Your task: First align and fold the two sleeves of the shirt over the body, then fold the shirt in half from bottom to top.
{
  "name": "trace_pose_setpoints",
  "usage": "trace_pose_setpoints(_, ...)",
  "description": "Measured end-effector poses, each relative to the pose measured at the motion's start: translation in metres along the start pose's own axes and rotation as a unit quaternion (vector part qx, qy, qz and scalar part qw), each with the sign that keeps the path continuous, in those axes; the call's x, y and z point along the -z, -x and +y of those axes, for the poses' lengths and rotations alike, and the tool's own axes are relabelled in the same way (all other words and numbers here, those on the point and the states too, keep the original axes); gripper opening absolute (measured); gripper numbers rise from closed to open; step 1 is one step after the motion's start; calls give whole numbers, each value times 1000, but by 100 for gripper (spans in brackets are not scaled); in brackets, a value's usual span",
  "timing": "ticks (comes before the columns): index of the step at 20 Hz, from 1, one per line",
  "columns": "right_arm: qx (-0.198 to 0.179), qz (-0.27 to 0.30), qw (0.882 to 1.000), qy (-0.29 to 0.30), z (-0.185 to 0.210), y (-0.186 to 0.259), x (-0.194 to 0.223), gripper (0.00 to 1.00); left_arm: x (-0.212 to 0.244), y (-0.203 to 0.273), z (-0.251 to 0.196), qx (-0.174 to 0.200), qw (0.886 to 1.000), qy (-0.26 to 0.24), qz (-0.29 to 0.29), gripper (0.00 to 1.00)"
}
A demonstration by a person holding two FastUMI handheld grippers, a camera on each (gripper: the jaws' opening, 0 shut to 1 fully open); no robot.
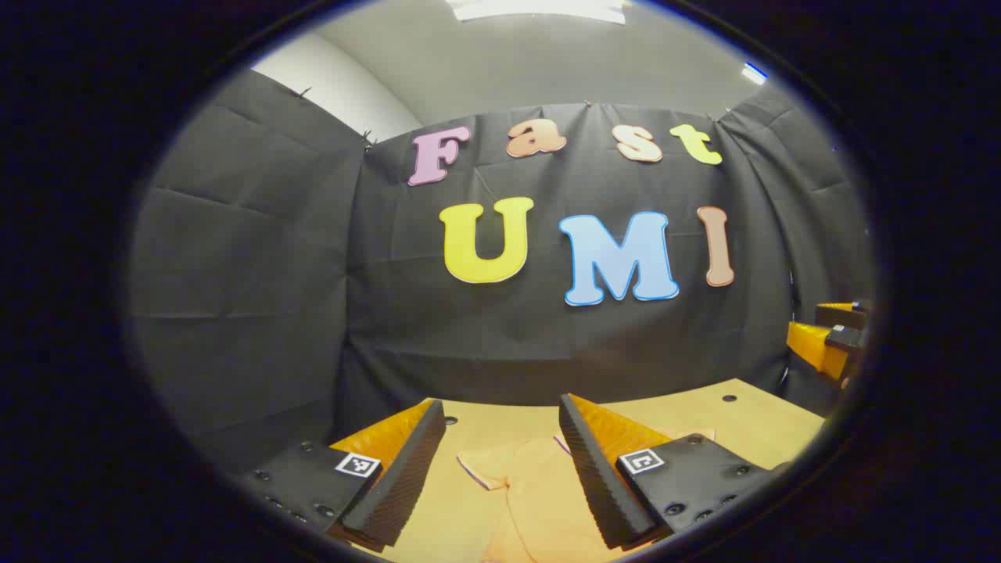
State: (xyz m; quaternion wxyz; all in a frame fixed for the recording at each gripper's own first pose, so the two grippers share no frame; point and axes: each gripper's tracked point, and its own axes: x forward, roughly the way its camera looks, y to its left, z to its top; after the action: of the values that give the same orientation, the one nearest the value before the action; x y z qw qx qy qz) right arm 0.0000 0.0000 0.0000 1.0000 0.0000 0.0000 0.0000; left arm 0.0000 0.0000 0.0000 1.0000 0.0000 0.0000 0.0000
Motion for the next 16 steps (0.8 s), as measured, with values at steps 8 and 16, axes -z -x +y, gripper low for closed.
trace_pose_setpoints(8,5,44,999,-7,-3,-41,31,94,-3,-61,-15,8,999,44,6,94)
trace_pose_setpoints(16,57,74,996,-3,2,-39,36,94,-3,-92,-15,54,997,43,20,94)
